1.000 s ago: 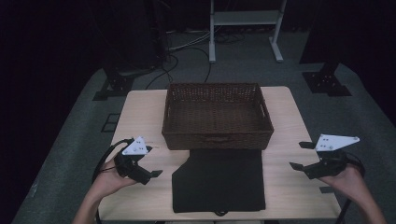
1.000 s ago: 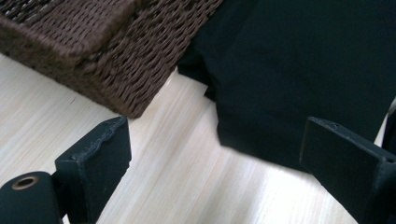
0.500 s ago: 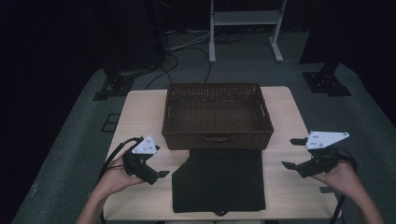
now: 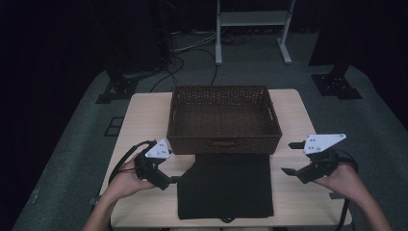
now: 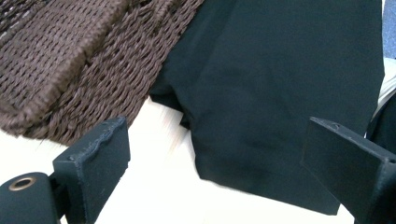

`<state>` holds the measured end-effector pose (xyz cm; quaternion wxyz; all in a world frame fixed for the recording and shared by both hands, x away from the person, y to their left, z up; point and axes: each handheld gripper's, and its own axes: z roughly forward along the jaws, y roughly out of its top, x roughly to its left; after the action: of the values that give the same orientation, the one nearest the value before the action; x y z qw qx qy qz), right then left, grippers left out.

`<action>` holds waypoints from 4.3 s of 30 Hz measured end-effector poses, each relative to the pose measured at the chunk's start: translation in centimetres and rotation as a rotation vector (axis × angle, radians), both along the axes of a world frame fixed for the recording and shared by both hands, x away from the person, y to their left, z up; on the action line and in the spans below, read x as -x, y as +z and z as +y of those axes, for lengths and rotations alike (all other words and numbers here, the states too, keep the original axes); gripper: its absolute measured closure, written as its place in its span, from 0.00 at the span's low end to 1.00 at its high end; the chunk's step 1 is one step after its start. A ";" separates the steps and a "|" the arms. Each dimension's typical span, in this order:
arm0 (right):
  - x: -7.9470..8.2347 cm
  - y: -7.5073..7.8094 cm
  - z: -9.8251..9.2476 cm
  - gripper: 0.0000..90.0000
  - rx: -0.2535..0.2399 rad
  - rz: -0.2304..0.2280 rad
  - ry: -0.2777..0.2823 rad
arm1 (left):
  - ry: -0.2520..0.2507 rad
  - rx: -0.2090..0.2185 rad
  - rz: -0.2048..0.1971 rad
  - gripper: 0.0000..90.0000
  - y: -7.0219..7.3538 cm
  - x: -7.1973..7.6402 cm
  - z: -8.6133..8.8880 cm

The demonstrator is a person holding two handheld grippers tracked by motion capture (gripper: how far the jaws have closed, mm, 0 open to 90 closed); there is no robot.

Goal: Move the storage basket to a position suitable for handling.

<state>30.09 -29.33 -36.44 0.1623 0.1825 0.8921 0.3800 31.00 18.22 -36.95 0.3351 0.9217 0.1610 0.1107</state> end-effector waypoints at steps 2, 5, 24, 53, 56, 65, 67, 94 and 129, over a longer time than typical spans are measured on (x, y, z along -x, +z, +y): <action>0.0 0.0 0.3 0.16 0.003 0.002 0.010 | -0.004 -0.005 0.003 0.08 0.0 0.0 -0.3; -0.1 0.2 1.0 0.16 0.010 0.005 0.033 | -0.015 -0.010 0.012 0.08 0.0 -0.1 -0.8; -0.2 0.1 4.7 0.16 0.074 0.033 0.145 | -0.075 -0.049 0.039 0.08 -0.4 -0.1 -3.4; -1.7 -3.7 9.2 0.16 0.158 0.133 0.237 | -0.159 -0.121 0.115 0.08 -3.1 -0.7 -7.9; -1.7 -4.0 9.4 0.16 0.165 0.146 0.239 | -0.171 -0.126 0.122 0.08 -3.5 -0.8 -8.2; -1.9 -5.5 10.0 0.16 0.179 0.180 0.248 | -0.205 -0.154 0.128 0.08 -4.4 -0.8 -9.4; -2.0 -5.8 10.2 0.16 0.185 0.187 0.251 | -0.209 -0.159 0.133 0.08 -4.6 -0.8 -9.6; -2.3 -9.3 11.5 0.15 0.261 0.267 0.261 | -0.242 -0.228 0.241 0.05 -8.1 -2.1 -12.0; -3.1 -10.7 12.4 0.02 0.300 0.362 0.177 | -0.231 -0.252 0.329 0.09 -9.6 -3.2 -12.9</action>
<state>33.20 -16.90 -47.13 -0.0088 0.1428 0.9656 0.2169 34.15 5.30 -46.51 0.1974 0.9741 0.0916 -0.0608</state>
